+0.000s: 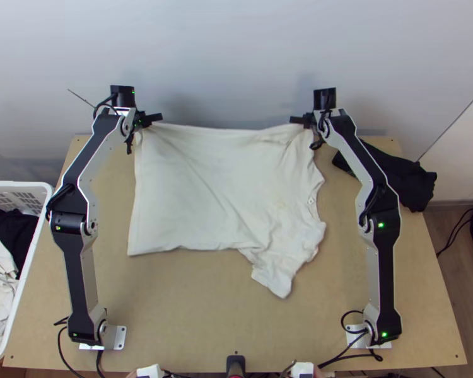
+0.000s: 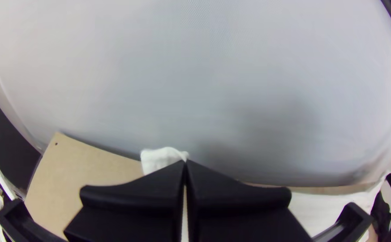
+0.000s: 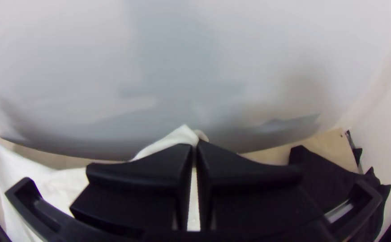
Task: Fold the t-shirt
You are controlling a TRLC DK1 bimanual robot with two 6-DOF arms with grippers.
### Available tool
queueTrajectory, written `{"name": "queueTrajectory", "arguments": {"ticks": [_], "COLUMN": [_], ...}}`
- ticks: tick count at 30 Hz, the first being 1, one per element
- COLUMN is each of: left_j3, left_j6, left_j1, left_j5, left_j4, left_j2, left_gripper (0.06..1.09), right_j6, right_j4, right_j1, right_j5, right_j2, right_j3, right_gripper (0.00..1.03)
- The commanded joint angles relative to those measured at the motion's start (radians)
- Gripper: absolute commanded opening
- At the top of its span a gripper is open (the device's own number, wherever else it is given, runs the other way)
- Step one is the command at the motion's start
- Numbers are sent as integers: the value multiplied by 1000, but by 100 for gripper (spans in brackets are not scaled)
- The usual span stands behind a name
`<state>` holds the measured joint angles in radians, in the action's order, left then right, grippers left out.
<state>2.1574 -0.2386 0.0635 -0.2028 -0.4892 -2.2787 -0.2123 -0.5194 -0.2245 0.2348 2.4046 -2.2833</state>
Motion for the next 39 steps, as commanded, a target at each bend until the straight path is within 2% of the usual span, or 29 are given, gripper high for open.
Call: {"name": "queueTrajectory", "arguments": {"ticks": [1, 5, 10, 18, 31, 39], "left_j3": [-4, -64, -321, -611, -1015, -1177], "left_j6": [32, 24, 41, 58, 55, 41], "left_j1": [-10, -8, 21, 47, 42, 61], "left_j5": [-6, -29, -27, -26, -23, -23], "left_j4": [81, 95, 276, 359, 394, 382], "left_j2": [-18, 30, 194, 395, 723, 895], "left_gripper": [10, 10, 10, 10, 9, 9], "right_j6": [24, 27, 37, 42, 31, 33], "right_j4": [82, 84, 84, 140, 165, 165], "right_j1": [13, 2, -22, -39, -52, -75], "right_j5": [-5, -5, -6, -61, -106, -134], "right_j2": [33, -41, -154, -326, -624, -835], "right_j3": [-71, 16, 179, 461, 866, 1099], "right_gripper": [3, 3, 3, 3, 3, 3]}}
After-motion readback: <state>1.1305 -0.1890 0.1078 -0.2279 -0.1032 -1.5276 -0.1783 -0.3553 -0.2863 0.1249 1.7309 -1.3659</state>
